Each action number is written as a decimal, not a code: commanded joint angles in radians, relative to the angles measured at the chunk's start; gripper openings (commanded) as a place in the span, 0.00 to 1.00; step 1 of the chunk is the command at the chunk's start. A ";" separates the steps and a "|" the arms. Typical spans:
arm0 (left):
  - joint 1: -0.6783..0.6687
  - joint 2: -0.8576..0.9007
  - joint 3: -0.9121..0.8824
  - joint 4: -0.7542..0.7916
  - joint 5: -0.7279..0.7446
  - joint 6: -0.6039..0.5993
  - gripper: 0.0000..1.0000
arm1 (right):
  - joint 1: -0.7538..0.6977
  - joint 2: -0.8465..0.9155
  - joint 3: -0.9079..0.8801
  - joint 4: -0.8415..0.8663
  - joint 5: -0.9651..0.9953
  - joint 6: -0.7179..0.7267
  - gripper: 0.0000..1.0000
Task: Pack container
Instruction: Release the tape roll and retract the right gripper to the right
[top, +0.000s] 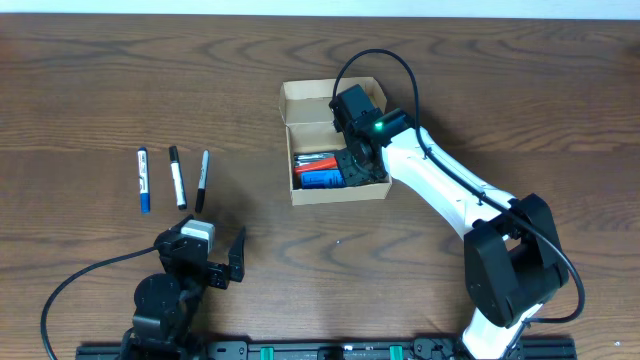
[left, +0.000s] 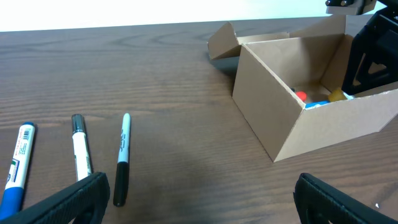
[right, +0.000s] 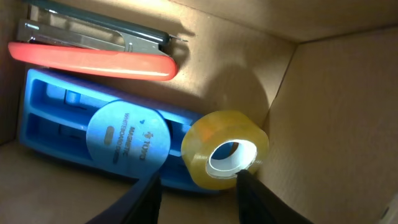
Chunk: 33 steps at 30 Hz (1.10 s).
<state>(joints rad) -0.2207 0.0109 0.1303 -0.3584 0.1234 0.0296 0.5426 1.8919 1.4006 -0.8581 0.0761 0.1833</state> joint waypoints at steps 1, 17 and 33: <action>-0.002 -0.006 -0.022 -0.003 -0.012 -0.004 0.95 | 0.002 0.008 0.005 0.002 -0.006 0.007 0.46; -0.002 -0.006 -0.022 -0.003 -0.012 -0.003 0.95 | 0.001 -0.122 0.186 -0.081 -0.041 -0.021 0.53; -0.002 -0.006 -0.022 -0.003 -0.012 -0.003 0.95 | -0.221 -0.311 0.193 -0.276 -0.267 -0.230 0.57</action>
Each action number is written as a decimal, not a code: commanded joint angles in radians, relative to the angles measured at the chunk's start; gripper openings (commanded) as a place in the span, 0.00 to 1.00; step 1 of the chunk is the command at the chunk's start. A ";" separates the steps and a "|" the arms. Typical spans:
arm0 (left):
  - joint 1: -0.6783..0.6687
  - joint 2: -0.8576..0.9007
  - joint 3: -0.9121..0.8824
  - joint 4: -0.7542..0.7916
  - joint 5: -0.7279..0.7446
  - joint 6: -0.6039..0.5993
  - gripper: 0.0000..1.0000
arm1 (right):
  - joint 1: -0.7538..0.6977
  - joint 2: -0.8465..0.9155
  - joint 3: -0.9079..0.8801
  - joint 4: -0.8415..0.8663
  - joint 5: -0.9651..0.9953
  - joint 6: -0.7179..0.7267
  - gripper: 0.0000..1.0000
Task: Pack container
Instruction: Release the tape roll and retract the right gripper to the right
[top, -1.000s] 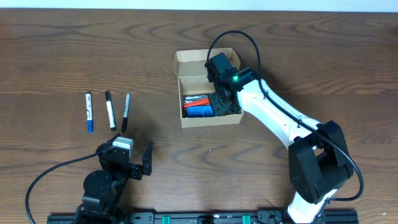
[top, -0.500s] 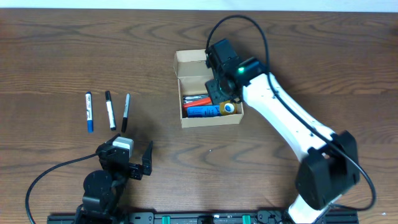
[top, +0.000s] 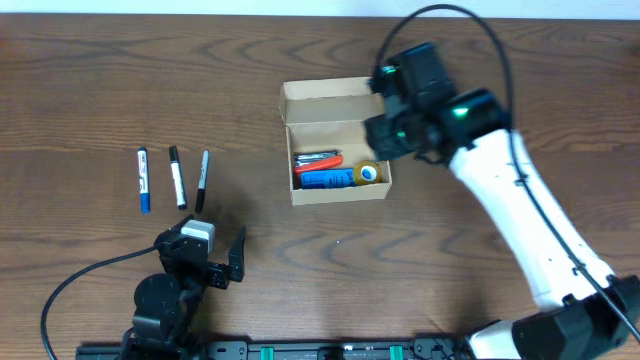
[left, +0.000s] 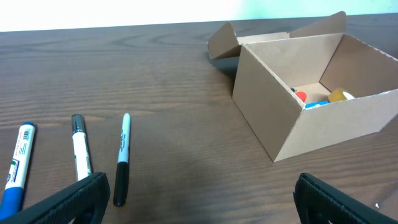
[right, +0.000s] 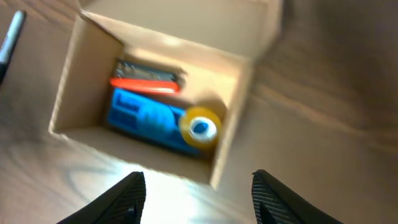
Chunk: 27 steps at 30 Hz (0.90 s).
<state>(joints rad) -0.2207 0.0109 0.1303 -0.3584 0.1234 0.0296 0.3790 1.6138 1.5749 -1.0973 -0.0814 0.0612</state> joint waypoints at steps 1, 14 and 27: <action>-0.002 -0.006 -0.022 -0.003 -0.012 -0.003 0.95 | -0.077 -0.038 0.018 -0.063 -0.126 -0.134 0.57; -0.002 -0.006 -0.022 -0.003 -0.049 -0.003 0.95 | -0.140 -0.271 -0.023 -0.186 -0.132 -0.243 0.55; -0.002 -0.006 -0.022 -0.003 -0.048 -0.004 0.95 | -0.140 -0.539 -0.311 -0.117 -0.129 -0.261 0.84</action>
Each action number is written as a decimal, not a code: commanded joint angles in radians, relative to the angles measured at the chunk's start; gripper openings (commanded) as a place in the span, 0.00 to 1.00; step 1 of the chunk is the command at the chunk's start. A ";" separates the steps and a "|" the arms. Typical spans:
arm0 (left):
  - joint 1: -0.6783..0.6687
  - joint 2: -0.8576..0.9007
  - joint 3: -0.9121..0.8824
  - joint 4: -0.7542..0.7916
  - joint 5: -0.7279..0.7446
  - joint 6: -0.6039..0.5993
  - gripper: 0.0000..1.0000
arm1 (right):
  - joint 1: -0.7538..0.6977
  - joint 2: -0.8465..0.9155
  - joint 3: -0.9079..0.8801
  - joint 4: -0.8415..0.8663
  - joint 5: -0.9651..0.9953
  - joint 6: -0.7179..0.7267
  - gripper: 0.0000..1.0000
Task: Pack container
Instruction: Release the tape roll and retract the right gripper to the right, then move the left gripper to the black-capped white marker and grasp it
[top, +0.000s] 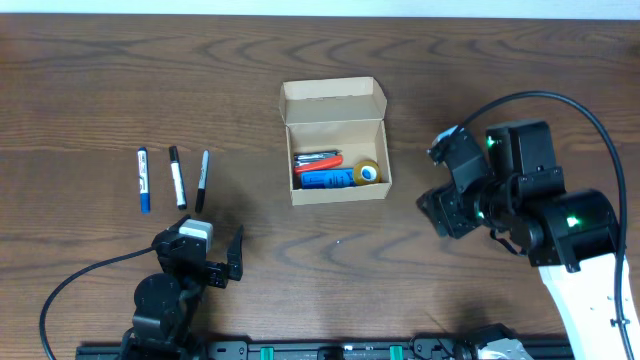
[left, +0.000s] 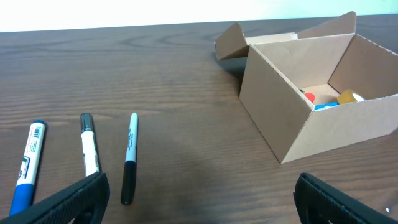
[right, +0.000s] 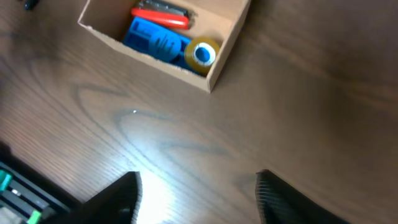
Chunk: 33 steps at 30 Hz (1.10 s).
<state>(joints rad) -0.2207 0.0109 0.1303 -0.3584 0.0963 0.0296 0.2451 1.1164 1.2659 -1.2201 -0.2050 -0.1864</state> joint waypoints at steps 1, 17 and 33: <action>-0.002 -0.006 -0.022 -0.003 -0.021 -0.003 0.95 | -0.006 -0.052 -0.002 0.006 -0.006 -0.013 0.99; -0.002 -0.006 0.052 0.040 0.017 -0.258 0.95 | -0.006 -0.076 -0.002 0.004 -0.009 0.009 0.99; -0.002 0.436 0.476 -0.251 -0.016 -0.259 0.95 | -0.006 -0.076 -0.002 0.004 -0.009 0.010 0.99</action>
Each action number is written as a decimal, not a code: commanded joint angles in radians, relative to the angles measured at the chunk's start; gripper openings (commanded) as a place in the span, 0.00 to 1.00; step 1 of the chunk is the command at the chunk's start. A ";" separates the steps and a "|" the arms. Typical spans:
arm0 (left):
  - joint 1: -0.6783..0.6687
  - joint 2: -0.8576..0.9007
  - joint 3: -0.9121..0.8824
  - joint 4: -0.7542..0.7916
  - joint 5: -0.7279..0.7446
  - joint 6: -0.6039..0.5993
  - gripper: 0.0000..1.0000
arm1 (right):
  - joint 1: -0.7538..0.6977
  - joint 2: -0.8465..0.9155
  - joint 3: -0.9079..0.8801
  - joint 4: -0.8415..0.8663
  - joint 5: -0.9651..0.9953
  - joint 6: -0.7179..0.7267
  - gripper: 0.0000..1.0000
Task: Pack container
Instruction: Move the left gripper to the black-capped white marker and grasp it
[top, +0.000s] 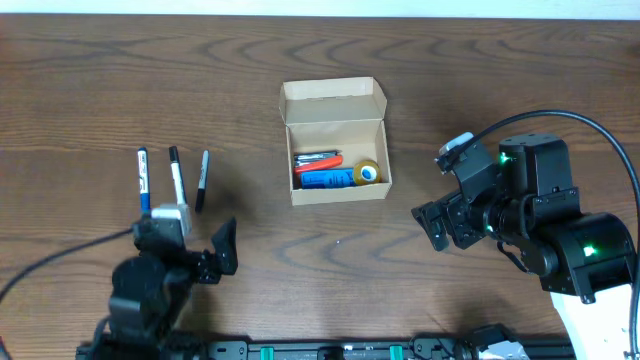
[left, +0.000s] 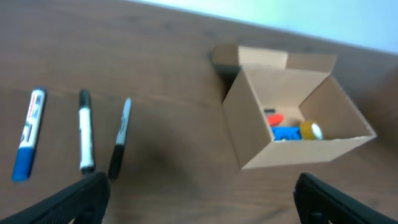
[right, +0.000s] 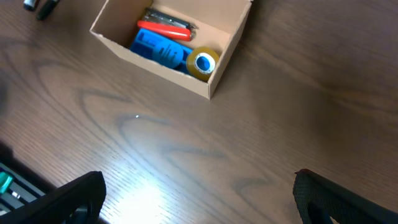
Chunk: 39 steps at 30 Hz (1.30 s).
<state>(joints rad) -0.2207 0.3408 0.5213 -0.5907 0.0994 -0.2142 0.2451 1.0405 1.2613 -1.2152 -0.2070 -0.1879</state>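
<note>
The open cardboard box stands mid-table, holding a red stapler, a blue tape dispenser and a yellow tape roll. Left of it lie three pens in a row: a blue marker, a white marker with a black cap and a black marker. My left gripper hovers open and empty, in front of the pens. My right gripper hangs open and empty, right of the box and high above the table.
The box's lid flap is folded back on the far side. A black rail runs along the table's near edge. Bare wood lies between the pens, the box and both arms.
My left arm has shifted left and risen, so its camera now looks down on the pens and box from higher up. My right gripper has barely moved, and its fingers stand wider apart.
My right gripper was open inside the box, around the yellow tape roll. Then it was above the box with the roll left inside. Then it hung to the right of the box. The left arm stayed still until now, when it has lifted near the pens.
</note>
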 joint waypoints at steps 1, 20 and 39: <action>-0.002 0.165 0.126 -0.039 -0.029 -0.015 0.95 | -0.006 0.000 0.002 -0.001 -0.006 0.011 0.99; -0.002 0.757 0.531 -0.084 -0.137 0.009 0.96 | -0.006 0.000 0.002 0.000 -0.007 0.011 0.99; 0.201 1.008 0.531 -0.085 -0.278 0.028 0.95 | -0.006 0.000 0.002 -0.001 -0.006 0.011 0.99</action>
<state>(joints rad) -0.0387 1.3014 1.0351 -0.6781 -0.1585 -0.2047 0.2451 1.0405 1.2610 -1.2148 -0.2070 -0.1879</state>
